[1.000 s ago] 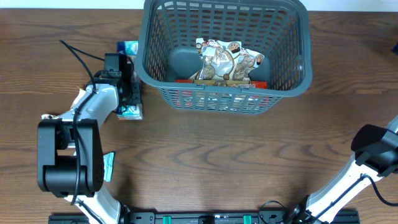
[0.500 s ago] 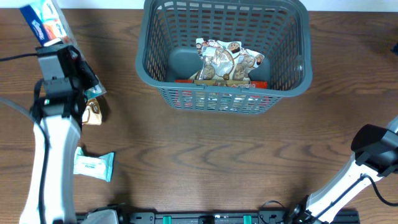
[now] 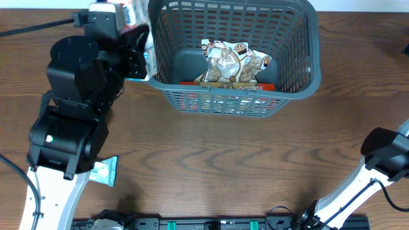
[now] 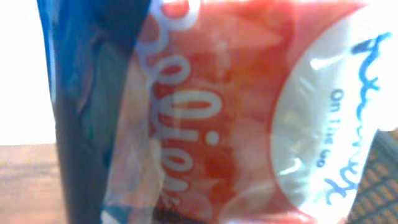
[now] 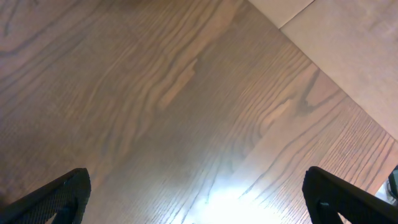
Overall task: Pack container
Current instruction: 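Lift the tissue pack with the left gripper and carry it over the basket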
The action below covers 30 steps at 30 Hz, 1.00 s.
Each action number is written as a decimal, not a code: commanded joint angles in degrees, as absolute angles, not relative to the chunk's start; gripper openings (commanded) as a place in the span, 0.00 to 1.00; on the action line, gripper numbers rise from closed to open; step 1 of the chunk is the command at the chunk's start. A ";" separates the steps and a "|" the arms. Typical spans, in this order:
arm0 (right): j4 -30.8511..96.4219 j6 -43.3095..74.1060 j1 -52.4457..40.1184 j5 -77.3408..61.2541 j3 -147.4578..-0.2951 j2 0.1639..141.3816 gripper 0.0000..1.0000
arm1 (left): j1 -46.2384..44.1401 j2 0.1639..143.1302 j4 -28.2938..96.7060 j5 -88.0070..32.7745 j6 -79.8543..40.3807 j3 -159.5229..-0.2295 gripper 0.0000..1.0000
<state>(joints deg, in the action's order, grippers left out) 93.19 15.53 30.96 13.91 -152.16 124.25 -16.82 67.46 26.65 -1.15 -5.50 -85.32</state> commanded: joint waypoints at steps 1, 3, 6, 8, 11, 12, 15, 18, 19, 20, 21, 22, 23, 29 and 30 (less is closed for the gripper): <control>93.23 16.25 31.09 14.33 -151.96 124.09 0.99 | -19.22 71.09 26.46 -3.42 -3.42 -87.50 0.06; 93.21 16.27 31.09 14.33 -151.96 124.09 0.99 | -20.43 74.30 25.91 -6.76 -3.44 -87.55 0.06; 93.23 16.25 31.14 14.33 -151.96 124.09 0.99 | -22.09 79.59 24.27 -11.05 -3.51 -88.18 0.06; 93.23 16.25 31.14 14.33 -151.96 124.09 0.99 | -23.27 83.48 22.57 -12.62 -3.46 -89.08 0.06; 93.21 16.27 31.09 14.33 -151.96 124.09 0.99 | -24.49 88.27 20.64 -13.10 -3.40 -90.76 0.06; 93.23 16.25 31.11 14.33 -151.96 124.09 0.99 | -24.73 89.71 20.38 -13.13 -3.20 -91.44 0.06; 93.23 16.27 31.11 14.33 -151.96 124.09 0.99 | -25.12 93.67 20.23 -13.13 -3.20 -93.12 0.06; 93.23 16.27 31.09 14.33 -151.96 124.09 0.99 | -25.21 96.23 20.49 -13.34 -3.22 -93.14 0.06; 93.23 16.27 31.09 14.33 -151.96 124.09 0.99 | -25.21 97.06 20.64 -13.87 -3.22 -93.14 0.06; 93.23 16.25 31.09 14.33 -151.96 124.09 0.99 | -25.21 97.71 20.69 -14.37 -3.22 -93.14 0.06; 93.23 16.25 31.09 14.33 -151.96 124.09 0.99 | -25.21 98.39 20.75 -14.41 -3.25 -93.14 0.06; 93.23 16.25 31.09 14.33 -151.96 124.09 0.99 | -25.21 98.96 20.86 -14.37 -3.22 -93.14 0.06; 93.23 16.25 31.09 14.33 -151.96 124.09 0.99 | -25.21 99.50 20.91 -14.39 -3.25 -93.14 0.05; 93.21 16.27 31.09 14.33 -151.96 124.09 0.99 | -25.21 103.15 23.31 -14.39 -3.25 -93.12 0.06; 93.23 16.25 31.09 14.33 -151.96 124.09 0.99 | -25.21 103.74 23.81 -14.37 -3.25 -93.12 0.06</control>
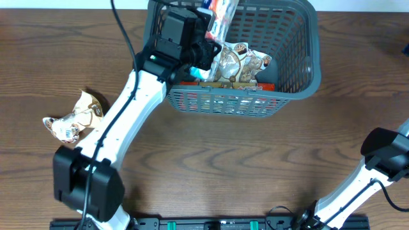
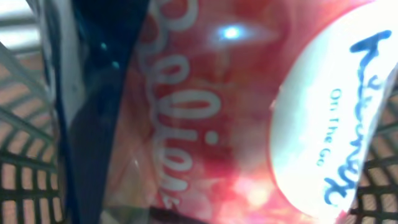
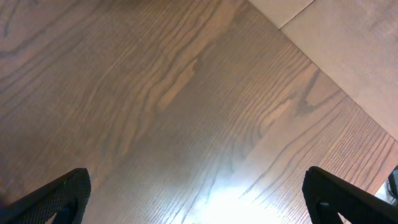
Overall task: Pack container
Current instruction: 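Lift the tissue pack with the left gripper and carry it over the basket, then release the tissue pack into the basket and withdraw the left arm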
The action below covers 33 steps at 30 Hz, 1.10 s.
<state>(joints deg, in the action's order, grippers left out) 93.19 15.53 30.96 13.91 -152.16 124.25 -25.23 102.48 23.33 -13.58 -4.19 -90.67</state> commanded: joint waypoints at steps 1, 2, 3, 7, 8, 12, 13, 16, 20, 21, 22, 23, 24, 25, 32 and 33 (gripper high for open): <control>93.23 16.25 31.09 14.33 -151.96 124.09 0.99 | -25.21 104.18 24.40 -14.37 -3.25 -93.12 0.06; 93.23 16.27 31.09 14.33 -151.96 124.09 0.99 | -25.21 104.51 24.77 -14.37 -3.25 -93.12 0.06; 93.23 16.25 31.09 14.33 -151.96 124.09 0.99 | -25.21 104.73 25.10 -14.37 -3.22 -93.12 0.06; 93.23 16.25 31.09 14.33 -151.96 124.09 0.99 | -25.21 104.86 25.41 -14.35 -3.22 -93.12 0.23; 93.23 16.27 31.09 14.33 -151.96 124.09 0.99 | -25.21 104.86 25.34 -14.35 -3.22 -93.12 0.34; 93.23 16.25 31.09 14.33 -151.96 124.09 0.99 | -25.21 104.84 25.23 -14.35 -3.22 -93.12 0.59; 93.23 16.25 31.09 14.33 -151.96 124.09 0.99 | -25.21 104.84 25.19 -14.35 -3.22 -93.12 0.69; 93.21 16.25 31.09 14.33 -151.96 124.09 0.99 | -25.19 104.84 25.04 -14.35 -3.16 -93.12 0.76; 93.21 16.25 31.09 14.33 -151.96 124.09 0.99 | -25.19 104.44 24.05 -13.87 -2.15 -93.14 0.79; 93.23 16.25 31.09 14.33 -151.96 124.09 0.99 | -25.19 104.07 23.42 -12.60 -2.15 -93.17 0.80; 93.23 16.25 31.09 14.33 -151.96 124.09 0.99 | -25.15 103.55 22.79 -11.25 -2.15 -93.19 0.84; 93.23 16.27 31.09 14.33 -151.96 124.09 0.99 | -25.06 102.76 22.11 -9.54 -2.11 -93.45 0.86; 93.23 16.25 31.09 14.33 -151.96 124.09 0.99 | -24.95 101.91 21.71 -8.19 -1.56 -93.84 0.87; 93.23 16.27 31.09 14.33 -151.96 124.09 0.99 | -24.75 100.86 21.52 -6.72 -0.54 -94.50 0.88; 93.23 16.25 31.09 14.33 -151.96 124.09 0.99 | -22.46 93.78 26.02 3.01 2.81 -102.13 0.97; 93.23 16.25 31.09 14.33 -151.96 124.09 0.99 | -22.09 92.58 26.85 4.69 2.81 -102.98 0.97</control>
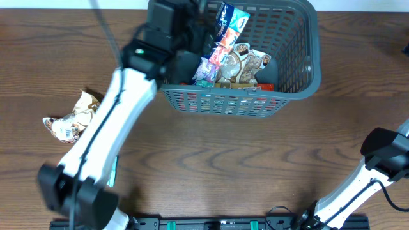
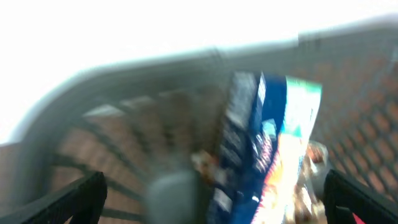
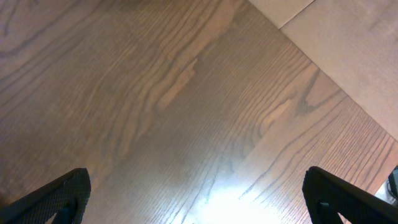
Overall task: Pack container
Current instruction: 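Release the tissue pack into the basket and withdraw the left arm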
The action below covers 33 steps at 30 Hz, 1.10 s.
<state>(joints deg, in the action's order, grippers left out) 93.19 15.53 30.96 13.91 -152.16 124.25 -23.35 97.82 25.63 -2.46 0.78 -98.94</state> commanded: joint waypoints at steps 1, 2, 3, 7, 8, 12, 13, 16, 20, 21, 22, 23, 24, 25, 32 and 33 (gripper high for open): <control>93.23 16.27 31.09 14.33 -151.96 124.09 0.99 | -21.58 91.09 27.68 6.94 2.79 -103.79 0.97; 93.23 16.25 31.09 14.33 -151.96 124.09 0.99 | -20.99 89.60 28.51 9.47 2.79 -104.53 0.97; 93.23 16.27 31.09 14.33 -151.96 124.09 0.99 | -20.36 88.27 29.43 11.70 2.79 -105.03 0.97; 93.23 16.27 31.09 14.33 -151.96 124.09 0.99 | -16.40 82.06 34.81 20.82 1.30 -105.27 0.98; 93.23 16.25 31.09 14.33 -151.96 124.09 0.99 | -15.25 80.82 36.45 22.41 0.21 -105.27 0.99; 93.21 16.25 31.09 14.33 -151.96 124.09 0.99 | -9.04 76.20 45.04 27.09 -5.54 -105.27 0.99; 93.23 16.27 31.09 14.33 -151.96 124.09 0.99 | -7.31 75.40 47.22 27.11 -6.90 -105.25 0.99; 93.21 16.25 31.09 14.33 -151.96 124.09 0.99 | -1.54 73.78 54.76 27.09 -11.79 -105.25 0.98; 93.23 16.25 31.09 14.33 -151.96 124.09 0.99 | 6.22 74.15 63.88 27.07 -15.07 -105.23 0.99; 93.23 16.25 31.09 14.33 -151.96 124.09 0.99 | 7.94 74.52 65.43 27.00 -15.42 -105.16 0.99; 93.23 16.27 31.09 14.33 -151.96 124.09 0.99 | 9.87 75.11 66.92 26.74 -15.49 -105.06 0.99; 93.23 16.25 31.09 14.33 -151.96 124.09 0.99 | 11.57 75.79 68.01 26.11 -16.23 -104.81 0.99; 93.23 16.27 31.09 14.33 -151.96 124.09 0.99 | 12.82 76.47 68.84 25.36 -17.61 -104.60 0.99; 93.23 16.25 31.09 14.33 -151.96 124.09 0.99 | 13.96 77.21 69.54 24.40 -19.14 -104.38 0.99; 93.23 16.25 31.09 14.33 -151.96 124.09 0.99 | 18.33 85.03 72.79 21.54 -40.45 -104.14 0.99; 93.23 16.27 31.09 14.33 -151.96 124.09 0.99 | 18.41 86.21 73.30 21.39 -46.11 -104.14 0.99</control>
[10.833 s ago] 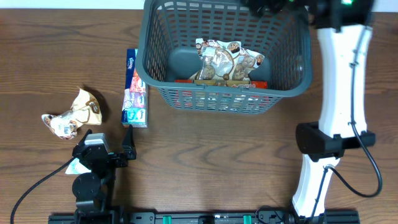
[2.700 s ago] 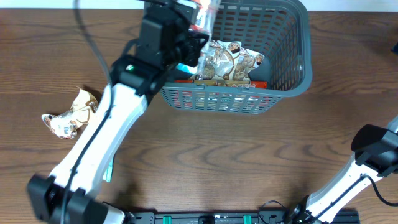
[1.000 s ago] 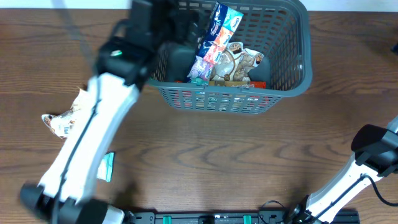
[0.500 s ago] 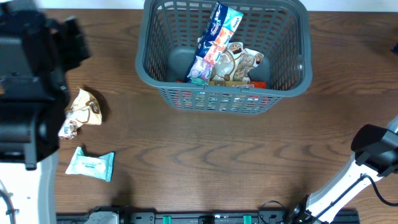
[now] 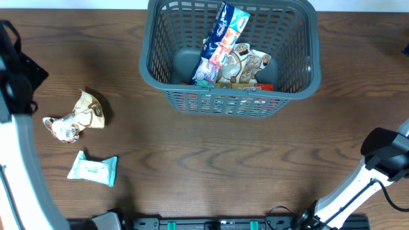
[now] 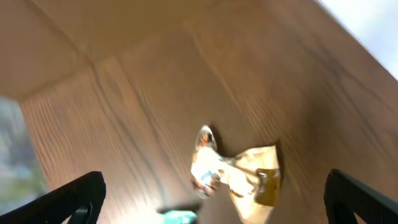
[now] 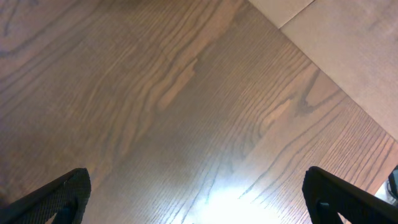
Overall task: Pack container
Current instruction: 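Release the tissue pack into the basket and withdraw the left arm, then lower the left gripper onto the clear rice bag and grasp it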
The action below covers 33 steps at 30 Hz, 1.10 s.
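The grey basket (image 5: 300, 83) stands at the back middle of the table. Inside it a blue and red snack packet (image 5: 220, 35) leans against a cookie bag (image 5: 246, 64), with red items beneath. A crumpled gold and white packet (image 5: 73, 118) (image 6: 233, 171) and a flat teal packet (image 5: 94, 170) lie on the wood at the left. My left gripper (image 6: 214, 199) is open and empty, above the crumpled packet; its arm (image 5: 16, 70) is at the far left edge. My right gripper (image 7: 202, 199) is open over bare wood.
The right arm (image 5: 383, 156) rests at the table's right front corner. A paler floor or surface (image 7: 348, 56) shows beyond the table edge in the right wrist view. The left wrist view is motion-blurred.
My left arm has moved from the basket to the table's far left, now looking down on the crumpled packet. The blue and red packet stays leaning in the basket. The right arm is unchanged.
My left gripper first held the blue and red packet just left of the basket, then held it over the basket. Then the packet lay inside with the gripper open above it. Now the gripper is empty at the far left.
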Each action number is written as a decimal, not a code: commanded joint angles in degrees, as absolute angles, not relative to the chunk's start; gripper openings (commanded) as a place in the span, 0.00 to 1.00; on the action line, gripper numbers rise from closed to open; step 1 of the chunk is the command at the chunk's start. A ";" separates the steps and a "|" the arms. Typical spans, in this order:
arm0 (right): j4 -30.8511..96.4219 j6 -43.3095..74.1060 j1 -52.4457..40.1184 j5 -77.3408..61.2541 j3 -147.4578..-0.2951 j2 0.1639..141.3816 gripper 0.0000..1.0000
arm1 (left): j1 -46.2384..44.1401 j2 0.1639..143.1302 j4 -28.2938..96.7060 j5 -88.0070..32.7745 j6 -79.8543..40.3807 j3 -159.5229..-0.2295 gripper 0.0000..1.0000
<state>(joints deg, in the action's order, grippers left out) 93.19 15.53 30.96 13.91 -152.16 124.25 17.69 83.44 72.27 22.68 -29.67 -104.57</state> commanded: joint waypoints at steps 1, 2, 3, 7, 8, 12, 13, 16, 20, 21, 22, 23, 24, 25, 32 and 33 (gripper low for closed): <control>93.23 16.25 31.09 14.33 -151.96 124.09 0.99 | 18.41 87.31 73.52 20.86 -50.72 -104.14 0.99; 93.21 16.25 31.09 14.33 -151.96 124.09 0.99 | 18.41 88.42 73.47 19.70 -54.85 -104.14 0.99; 93.23 16.25 31.09 14.33 -151.96 124.09 0.99 | 18.41 89.54 73.17 18.17 -59.18 -104.14 0.99; 93.23 16.25 31.09 14.33 -151.96 124.09 0.99 | 18.41 94.13 70.37 8.56 -69.01 -104.14 0.99; 93.23 16.27 31.09 14.33 -151.96 124.09 0.99 | 18.41 95.29 70.04 6.26 -69.01 -104.14 0.99; 93.23 16.27 31.09 14.33 -151.96 124.09 0.99 | 18.41 99.53 70.43 3.86 -69.17 -104.14 0.99; 93.23 16.27 31.09 14.33 -151.96 124.09 0.99 | 18.41 100.66 70.41 3.55 -69.58 -104.14 0.99; 93.23 16.25 31.09 14.33 -151.96 124.09 0.99 | 18.41 104.29 70.50 1.52 -73.38 -104.09 0.99; 93.23 16.25 31.09 14.33 -151.96 124.09 0.99 | 18.46 109.21 70.43 -1.61 -78.56 -104.09 0.99; 93.23 16.25 31.09 14.33 -151.96 124.09 0.99 | 18.46 110.24 70.43 -1.76 -79.09 -104.09 0.99; 93.23 16.25 31.09 14.33 -151.96 124.09 0.99 | 18.46 111.37 70.48 -1.85 -79.59 -104.09 0.99; 93.23 16.25 31.09 14.33 -151.96 124.09 0.99 | 18.46 112.29 70.50 -2.00 -79.61 -104.09 0.98; 93.23 16.25 31.09 14.33 -151.96 124.09 0.99 | 18.46 113.27 70.48 -2.07 -79.61 -104.09 0.99; 93.23 16.25 31.09 14.33 -151.96 124.09 0.99 | 18.48 114.24 70.52 -1.89 -79.59 -104.09 0.99; 93.23 16.25 31.09 14.33 -151.96 124.09 0.99 | 20.25 117.27 72.18 0.89 -79.66 -103.98 0.98; 93.23 16.27 31.09 14.33 -151.96 124.09 0.99 | 20.78 117.30 72.18 1.10 -79.66 -103.88 0.98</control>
<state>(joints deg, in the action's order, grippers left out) 93.19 15.53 30.96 13.91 -152.16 124.25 19.25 117.16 71.68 -0.89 -78.41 -104.36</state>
